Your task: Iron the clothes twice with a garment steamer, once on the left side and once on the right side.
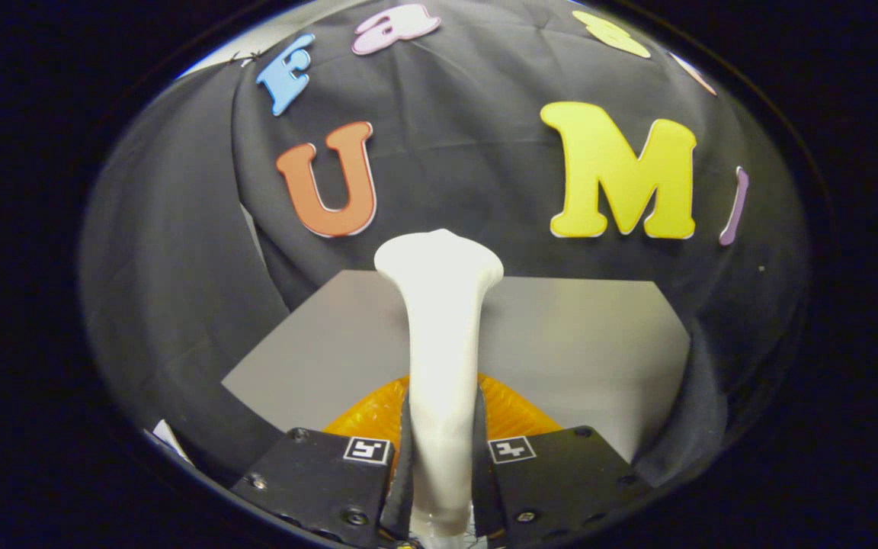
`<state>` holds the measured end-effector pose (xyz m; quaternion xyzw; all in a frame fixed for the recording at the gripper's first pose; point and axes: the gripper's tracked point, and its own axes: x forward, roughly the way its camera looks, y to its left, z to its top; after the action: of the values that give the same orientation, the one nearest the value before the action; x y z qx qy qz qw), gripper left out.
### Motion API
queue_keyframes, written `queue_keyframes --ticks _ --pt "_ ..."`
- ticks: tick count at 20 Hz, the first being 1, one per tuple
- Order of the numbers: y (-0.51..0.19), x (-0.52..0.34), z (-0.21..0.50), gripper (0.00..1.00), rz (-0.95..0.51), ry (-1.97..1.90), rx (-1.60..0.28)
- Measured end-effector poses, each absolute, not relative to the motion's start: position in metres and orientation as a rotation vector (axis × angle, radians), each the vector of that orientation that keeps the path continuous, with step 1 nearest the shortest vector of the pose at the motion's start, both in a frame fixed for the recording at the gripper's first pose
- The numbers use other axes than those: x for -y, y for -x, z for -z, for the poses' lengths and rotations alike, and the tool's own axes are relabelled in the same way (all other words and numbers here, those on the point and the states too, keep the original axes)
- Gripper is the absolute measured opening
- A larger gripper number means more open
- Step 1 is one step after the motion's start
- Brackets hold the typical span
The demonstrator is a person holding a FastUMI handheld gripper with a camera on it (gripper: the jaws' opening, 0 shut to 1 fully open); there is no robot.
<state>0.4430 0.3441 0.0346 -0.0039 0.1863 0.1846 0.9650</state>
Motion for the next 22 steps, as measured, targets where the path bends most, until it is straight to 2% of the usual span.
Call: queue_keyframes --ticks 8,12,16,22 --pt "-0.322 -0.291 -0.096 0.33 -0.446 -0.082 -0.208" --pt "-0.262 -0.242 -0.119 0.33 -0.43 -0.132 -0.132" --pt "-0.212 -0.175 -0.141 0.33 -0.344 -0.159 -0.055" --pt "-0.186 -0.066 -0.173 0.33 -0.169 -0.168 0.039"
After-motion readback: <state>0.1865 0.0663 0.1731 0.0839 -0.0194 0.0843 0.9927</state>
